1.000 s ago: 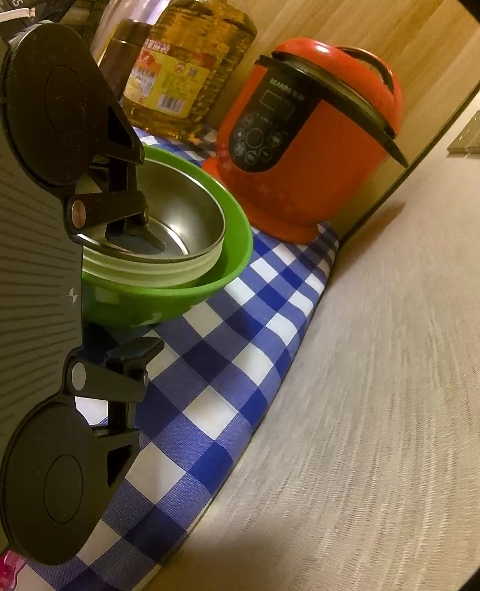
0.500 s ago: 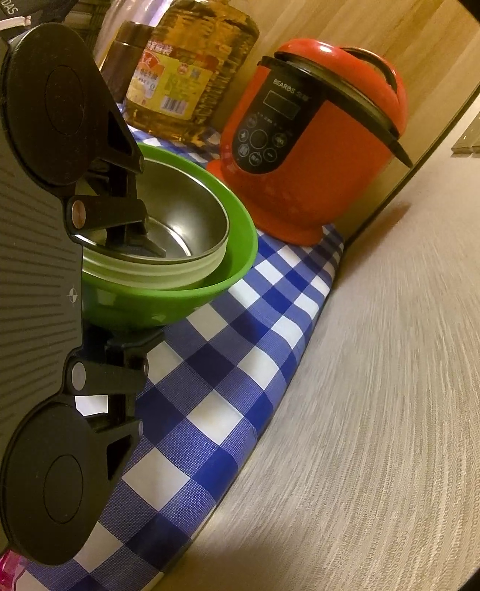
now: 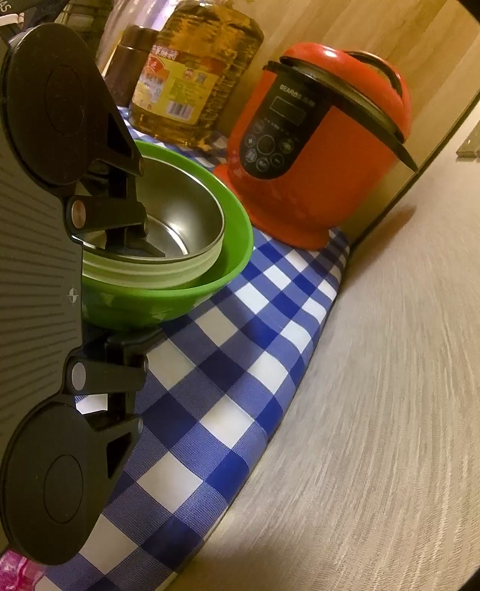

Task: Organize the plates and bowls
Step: 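Carry the nested green bowl stack toward the pink plate with both grippers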

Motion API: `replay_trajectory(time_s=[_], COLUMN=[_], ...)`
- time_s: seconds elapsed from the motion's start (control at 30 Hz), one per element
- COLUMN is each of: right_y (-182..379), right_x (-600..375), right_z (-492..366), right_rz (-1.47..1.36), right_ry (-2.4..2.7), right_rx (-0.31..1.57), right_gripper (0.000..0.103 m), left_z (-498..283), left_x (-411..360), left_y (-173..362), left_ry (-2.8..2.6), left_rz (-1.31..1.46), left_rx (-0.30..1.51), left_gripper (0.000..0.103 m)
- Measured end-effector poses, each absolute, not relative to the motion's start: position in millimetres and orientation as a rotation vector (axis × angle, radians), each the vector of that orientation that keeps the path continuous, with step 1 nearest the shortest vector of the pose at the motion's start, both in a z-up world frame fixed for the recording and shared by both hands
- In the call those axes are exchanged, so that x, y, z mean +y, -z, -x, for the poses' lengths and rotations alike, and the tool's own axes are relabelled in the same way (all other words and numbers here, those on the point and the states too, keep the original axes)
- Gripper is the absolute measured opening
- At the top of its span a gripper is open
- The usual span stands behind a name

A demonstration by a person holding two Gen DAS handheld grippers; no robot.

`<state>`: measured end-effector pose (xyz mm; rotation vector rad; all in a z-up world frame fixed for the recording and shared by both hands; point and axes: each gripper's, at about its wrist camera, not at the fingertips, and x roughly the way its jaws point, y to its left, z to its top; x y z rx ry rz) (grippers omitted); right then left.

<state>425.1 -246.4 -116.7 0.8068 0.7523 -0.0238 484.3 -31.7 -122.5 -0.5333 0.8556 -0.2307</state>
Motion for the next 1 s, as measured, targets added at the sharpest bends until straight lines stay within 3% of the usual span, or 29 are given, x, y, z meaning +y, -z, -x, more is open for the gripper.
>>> replay_trajectory(time_s=[1.0], right_y=[68.1], right_x=[-200.3], right_z=[-383.1], right_rz=[-0.762], right_ry=[-0.113], right_rx=[0.713], right_gripper=[0.037], left_z=[-406.9], left_x=[12.4], left_y=[69.4], left_ry=[0.158], left_rz=[0.54], left_rx=[0.783], left_gripper=[0.029])
